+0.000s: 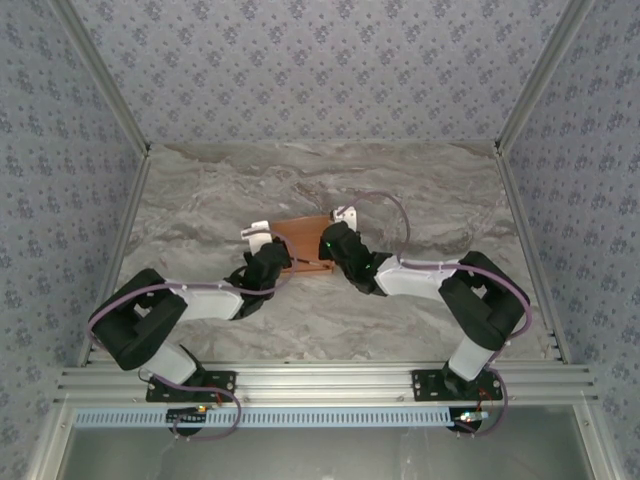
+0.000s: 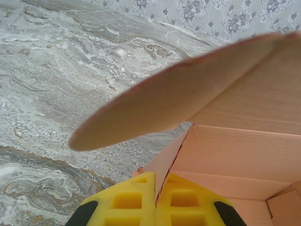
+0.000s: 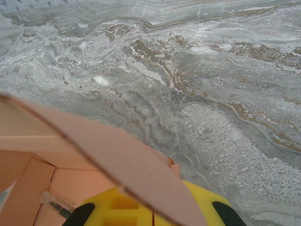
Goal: Fold the paper box
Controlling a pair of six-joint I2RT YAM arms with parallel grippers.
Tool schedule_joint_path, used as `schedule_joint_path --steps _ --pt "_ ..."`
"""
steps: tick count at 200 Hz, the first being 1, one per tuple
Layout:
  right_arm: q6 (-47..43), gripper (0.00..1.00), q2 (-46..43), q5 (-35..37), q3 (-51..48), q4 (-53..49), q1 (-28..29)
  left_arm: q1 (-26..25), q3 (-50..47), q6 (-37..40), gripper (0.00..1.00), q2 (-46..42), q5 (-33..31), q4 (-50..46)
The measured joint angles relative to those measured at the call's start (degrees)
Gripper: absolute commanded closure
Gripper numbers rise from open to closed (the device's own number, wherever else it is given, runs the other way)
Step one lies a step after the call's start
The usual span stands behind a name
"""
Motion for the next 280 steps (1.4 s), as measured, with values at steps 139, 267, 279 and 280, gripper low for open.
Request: schedule_joint_path --steps 139,267,279,280 --pt "9.73 0.89 0.0 3.91 -5.46 8.15 4.63 -1.33 -7.85 3.3 1.0 -1.95 -1.79 9.57" --pt "14.08 0.89 0.0 7.41 -7.39 9.7 7.8 -2.25 -11.43 5.73 0.96 -2.8 -2.75 13.49" --pt "14.43 0.89 0.02 8.07 -7.43 9.62 8.17 -2.32 -11.58 5.81 0.96 -3.08 -2.75 13.49" --pt "14.47 0.89 0.02 8.09 -7.43 9.62 8.2 -2.34 -11.61 5.81 0.96 -3.08 -2.75 13.49"
